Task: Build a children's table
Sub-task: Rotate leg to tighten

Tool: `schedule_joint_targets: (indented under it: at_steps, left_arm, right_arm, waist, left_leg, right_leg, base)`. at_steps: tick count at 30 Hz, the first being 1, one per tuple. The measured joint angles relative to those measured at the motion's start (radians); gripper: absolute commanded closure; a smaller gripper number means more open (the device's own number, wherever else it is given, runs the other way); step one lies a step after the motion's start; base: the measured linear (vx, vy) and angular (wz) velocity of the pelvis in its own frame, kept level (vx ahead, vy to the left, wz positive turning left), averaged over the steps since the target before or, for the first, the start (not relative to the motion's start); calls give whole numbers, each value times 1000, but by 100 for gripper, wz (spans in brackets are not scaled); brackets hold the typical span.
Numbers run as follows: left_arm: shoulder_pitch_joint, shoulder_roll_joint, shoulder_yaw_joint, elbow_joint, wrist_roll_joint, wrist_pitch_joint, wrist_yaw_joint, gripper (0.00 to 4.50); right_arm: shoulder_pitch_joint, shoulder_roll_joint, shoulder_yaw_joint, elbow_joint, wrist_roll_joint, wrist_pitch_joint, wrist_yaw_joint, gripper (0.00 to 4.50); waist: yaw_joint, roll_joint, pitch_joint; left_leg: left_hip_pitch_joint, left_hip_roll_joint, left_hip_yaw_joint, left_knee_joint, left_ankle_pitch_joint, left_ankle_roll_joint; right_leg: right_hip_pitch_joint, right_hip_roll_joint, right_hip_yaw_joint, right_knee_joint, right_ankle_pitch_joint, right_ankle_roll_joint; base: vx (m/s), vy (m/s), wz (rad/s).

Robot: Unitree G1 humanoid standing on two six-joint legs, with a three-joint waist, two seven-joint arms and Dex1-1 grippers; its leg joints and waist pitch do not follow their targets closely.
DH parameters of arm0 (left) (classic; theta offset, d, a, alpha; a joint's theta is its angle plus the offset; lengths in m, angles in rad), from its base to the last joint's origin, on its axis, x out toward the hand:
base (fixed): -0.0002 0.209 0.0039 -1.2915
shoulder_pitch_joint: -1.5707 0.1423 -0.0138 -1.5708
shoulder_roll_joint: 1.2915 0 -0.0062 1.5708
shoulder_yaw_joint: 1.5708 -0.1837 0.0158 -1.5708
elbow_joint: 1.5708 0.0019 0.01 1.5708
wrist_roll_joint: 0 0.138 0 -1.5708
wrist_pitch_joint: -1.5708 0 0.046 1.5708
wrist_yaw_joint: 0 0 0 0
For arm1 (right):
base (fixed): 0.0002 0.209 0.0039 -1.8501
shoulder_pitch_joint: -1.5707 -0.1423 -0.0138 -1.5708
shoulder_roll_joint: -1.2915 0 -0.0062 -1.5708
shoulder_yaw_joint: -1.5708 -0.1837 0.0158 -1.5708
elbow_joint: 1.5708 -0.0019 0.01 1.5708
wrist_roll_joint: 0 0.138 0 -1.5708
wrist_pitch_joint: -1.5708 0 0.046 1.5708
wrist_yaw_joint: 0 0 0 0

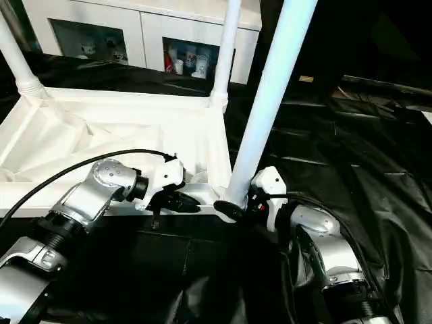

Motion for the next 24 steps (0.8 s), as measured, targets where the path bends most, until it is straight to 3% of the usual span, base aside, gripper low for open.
schedule_joint_targets:
  at_steps: [10,19,24]
  left_arm:
    - [4,-1,1,-10,1,19,9,450]
    - [-97,-207,48,205,57,114,392,450]
    - [-133,-271,59,278,71,133,504,450]
  right_arm:
    - [0,35,-8,13,1,1,-34,183]
    - [-140,269,-134,234,-61,-3,-584,183]
    - [-212,326,-157,330,-96,-24,-746,183]
  waist:
    - [-3,-2,-1]
    - [-16,-6,-4]
    - [-18,-8,-5]
  left_leg:
    - [1,0,0,2,0,0]
    - [9,-1,-1,4,1,-9]
    - [14,-1,-2,3,1,-9]
  right_leg:
    - [0,0,0,2,0,0]
    - [9,-1,2,0,4,-2]
    - [14,-1,1,0,2,3]
  base:
    - [0,0,0]
    - [-11,1,0]
    - [0,0,0]
